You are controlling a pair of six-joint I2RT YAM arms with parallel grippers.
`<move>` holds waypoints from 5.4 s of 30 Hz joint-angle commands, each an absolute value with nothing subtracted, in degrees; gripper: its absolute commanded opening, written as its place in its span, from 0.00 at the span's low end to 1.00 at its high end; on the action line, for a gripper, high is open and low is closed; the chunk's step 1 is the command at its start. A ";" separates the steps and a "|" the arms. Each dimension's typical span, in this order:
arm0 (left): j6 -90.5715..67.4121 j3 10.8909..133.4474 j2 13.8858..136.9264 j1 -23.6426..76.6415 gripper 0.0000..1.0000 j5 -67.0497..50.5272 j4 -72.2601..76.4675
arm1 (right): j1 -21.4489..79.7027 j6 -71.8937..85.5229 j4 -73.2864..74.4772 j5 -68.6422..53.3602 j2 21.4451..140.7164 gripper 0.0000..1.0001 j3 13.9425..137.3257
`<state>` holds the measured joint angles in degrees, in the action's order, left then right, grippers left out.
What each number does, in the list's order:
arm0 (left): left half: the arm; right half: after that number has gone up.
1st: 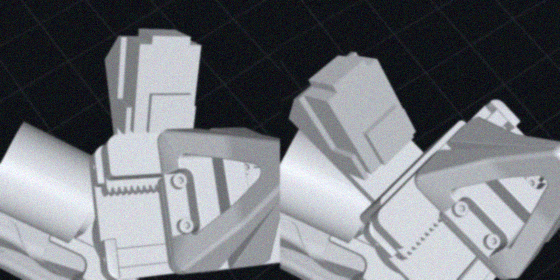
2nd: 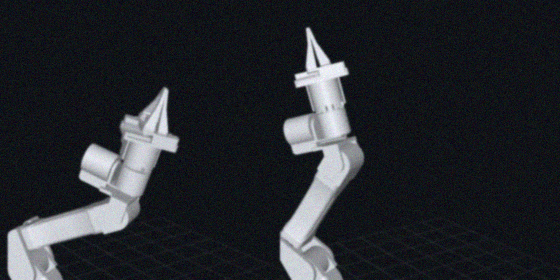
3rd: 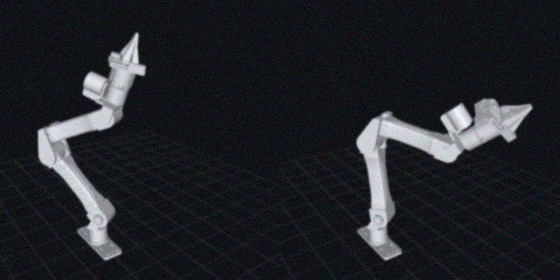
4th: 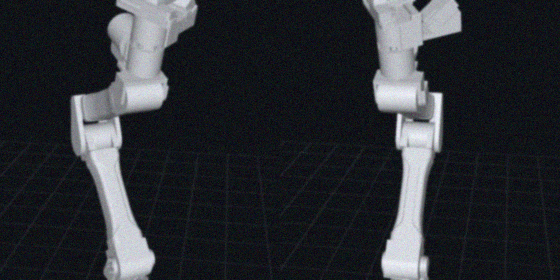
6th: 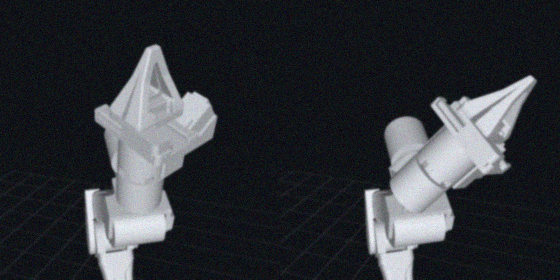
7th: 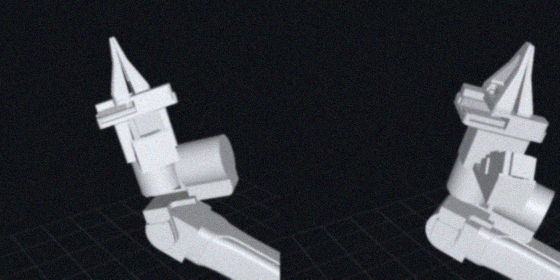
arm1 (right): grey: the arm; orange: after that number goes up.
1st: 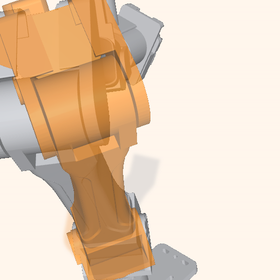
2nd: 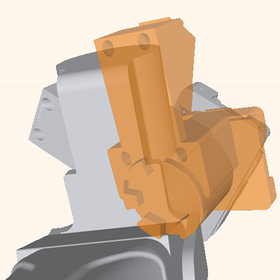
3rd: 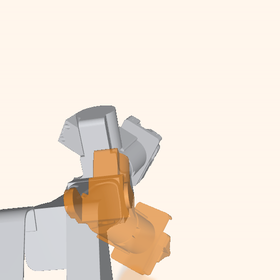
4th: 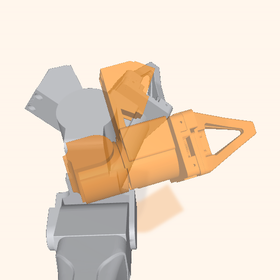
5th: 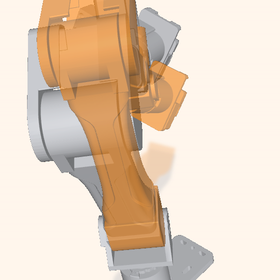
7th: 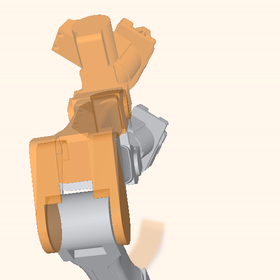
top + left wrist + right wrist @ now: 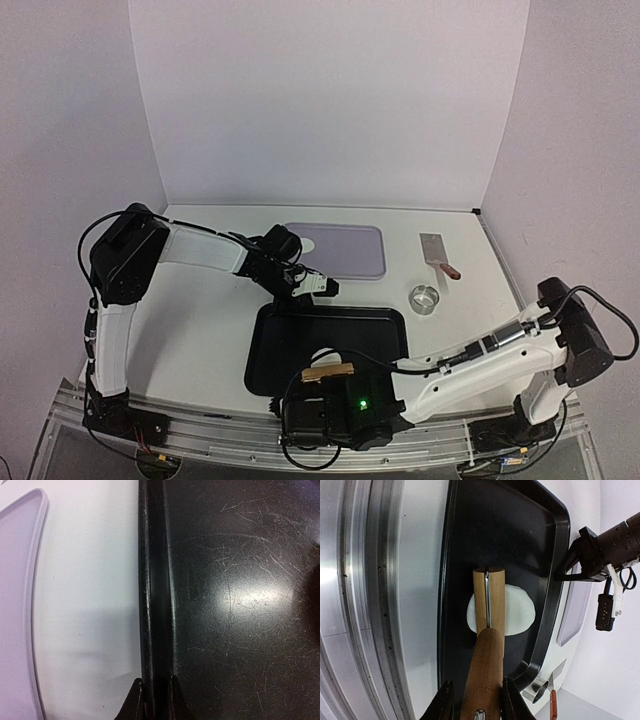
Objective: Roll out the dumpling wrappers from the dough
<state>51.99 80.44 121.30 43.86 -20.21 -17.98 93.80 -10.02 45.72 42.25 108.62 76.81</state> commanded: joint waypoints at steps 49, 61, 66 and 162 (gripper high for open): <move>55.09 81.07 122.65 43.51 0.00 -13.36 -16.95 | 83.23 -20.55 49.03 33.91 107.60 0.00 81.35; 55.08 81.12 122.70 43.33 0.00 -13.45 -16.75 | 89.32 -20.13 48.94 24.80 108.32 0.00 72.51; 55.91 81.12 122.96 43.17 0.00 -12.83 -16.58 | 89.74 -18.69 48.88 24.27 108.33 0.00 69.65; 57.16 81.02 122.60 43.83 0.00 -12.04 -16.96 | 84.49 -22.12 62.65 25.13 91.21 0.00 67.49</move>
